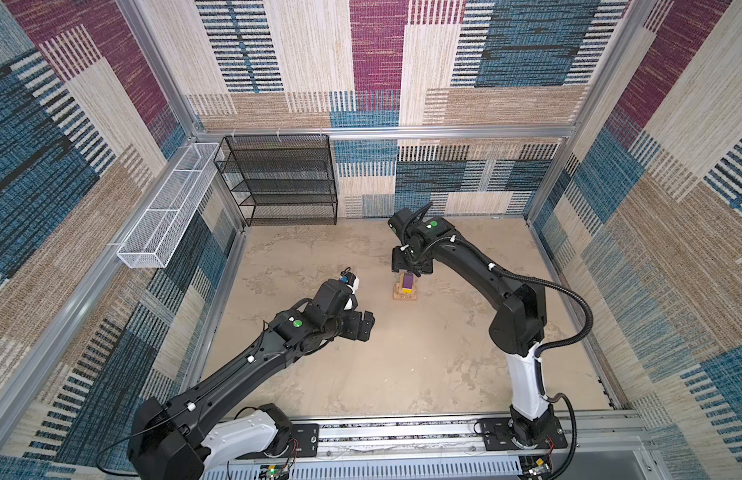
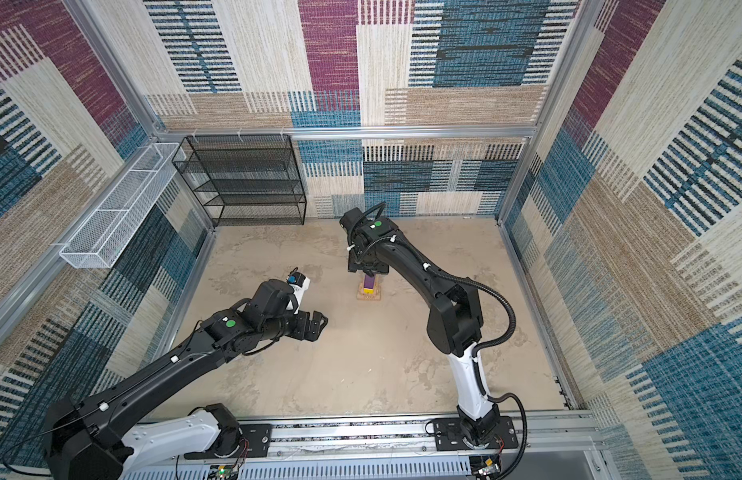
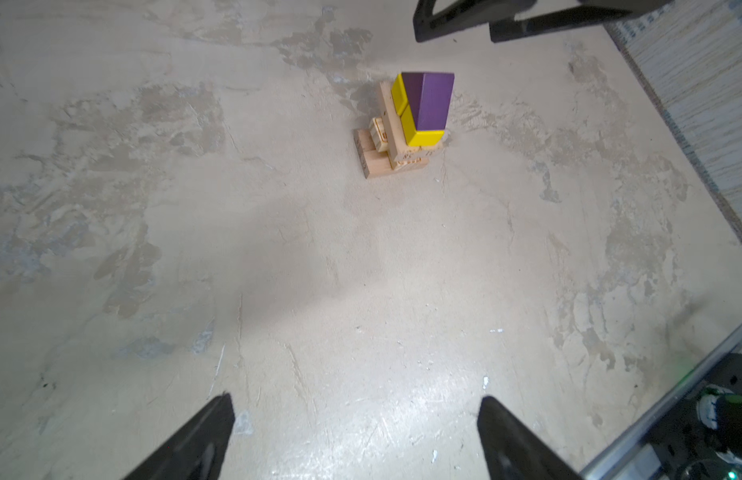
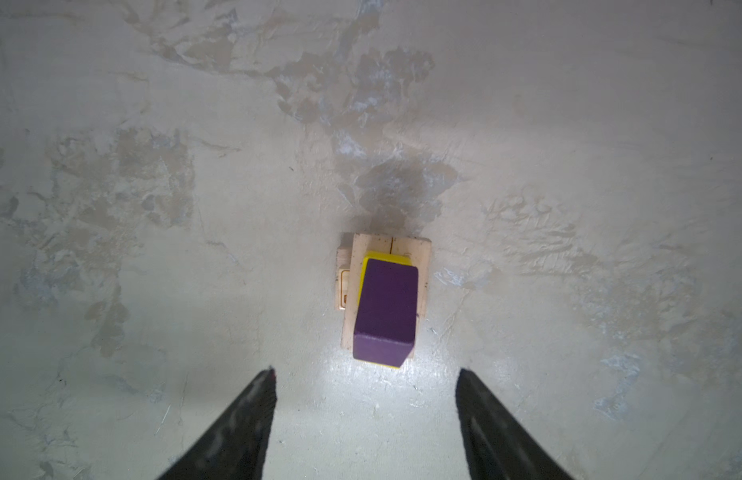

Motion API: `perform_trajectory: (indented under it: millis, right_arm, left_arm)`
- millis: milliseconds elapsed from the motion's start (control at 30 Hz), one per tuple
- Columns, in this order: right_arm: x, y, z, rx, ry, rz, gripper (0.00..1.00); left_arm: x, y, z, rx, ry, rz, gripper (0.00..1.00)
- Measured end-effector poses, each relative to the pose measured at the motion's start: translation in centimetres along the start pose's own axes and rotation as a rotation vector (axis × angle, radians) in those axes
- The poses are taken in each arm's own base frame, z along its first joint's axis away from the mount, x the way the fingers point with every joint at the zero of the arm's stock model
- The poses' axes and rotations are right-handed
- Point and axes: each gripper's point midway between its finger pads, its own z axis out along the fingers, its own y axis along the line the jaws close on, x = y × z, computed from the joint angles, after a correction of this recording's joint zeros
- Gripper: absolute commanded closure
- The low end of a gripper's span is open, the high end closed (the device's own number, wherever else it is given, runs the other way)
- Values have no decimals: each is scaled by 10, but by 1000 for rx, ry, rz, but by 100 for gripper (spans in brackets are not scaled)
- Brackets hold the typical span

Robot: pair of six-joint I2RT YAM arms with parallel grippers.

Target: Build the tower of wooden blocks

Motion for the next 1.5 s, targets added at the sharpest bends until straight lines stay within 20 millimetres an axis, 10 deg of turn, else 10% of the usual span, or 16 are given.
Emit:
perform_trajectory:
  millis: [233,433,633,767,867,1267,1500]
  right_arm:
    - [-21,-9,-52,-58,-203,-28,30]
    - [-40,-39,-101,-101,-563,-69,27]
    - [-65,-140,-113,72,-858,-11,27]
    - [-48,-234,-77,240,-867,59,26]
    - [-17,-267,-42,292,-833,83,26]
    - [69,-272,16,205,-913,-19,27]
    - [50,-252,-3,87,-1091,-138,26]
  left_arm:
    - [-25,29,-12,-105,-97,-52,3]
    - [-52,109,2,-305,-195,-234,3]
    - [-57,187,5,-504,-272,-384,0]
    - [-36,227,11,-647,-283,-384,1]
    - [-18,248,18,-729,-270,-324,1]
    - [11,266,45,-692,-304,-129,1]
    - [37,247,76,-531,-387,-4,1]
